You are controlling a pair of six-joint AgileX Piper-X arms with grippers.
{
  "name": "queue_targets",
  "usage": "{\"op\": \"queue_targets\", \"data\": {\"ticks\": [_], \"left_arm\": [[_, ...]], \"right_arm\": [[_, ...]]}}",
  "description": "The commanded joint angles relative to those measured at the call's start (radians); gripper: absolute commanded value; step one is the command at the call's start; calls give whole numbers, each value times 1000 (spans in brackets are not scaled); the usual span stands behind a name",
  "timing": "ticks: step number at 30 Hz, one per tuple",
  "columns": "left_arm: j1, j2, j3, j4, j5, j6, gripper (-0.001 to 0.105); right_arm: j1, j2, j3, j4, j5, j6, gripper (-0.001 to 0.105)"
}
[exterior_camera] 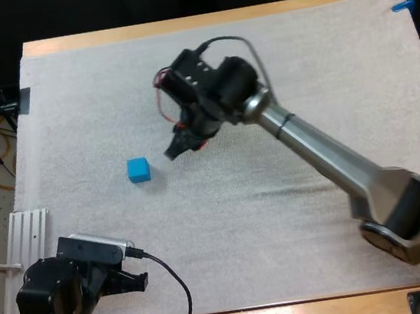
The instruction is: Stack red cube on blue cube
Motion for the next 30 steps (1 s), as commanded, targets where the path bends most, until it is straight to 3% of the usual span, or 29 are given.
{"op": "queue_targets", "data": {"ticks": [1,9,30], "left_arm": [[1,-5,-7,2,-14,-16,35],[1,-5,-7,2,-14,-17,35],[1,-5,-7,2,-12,-7,35]], "right_arm": [[13,33,-55,6,-13,-17,38],[51,170,-180,-77,-71,-25,38],[96,274,-165,-393,-107,-15,38]]}}
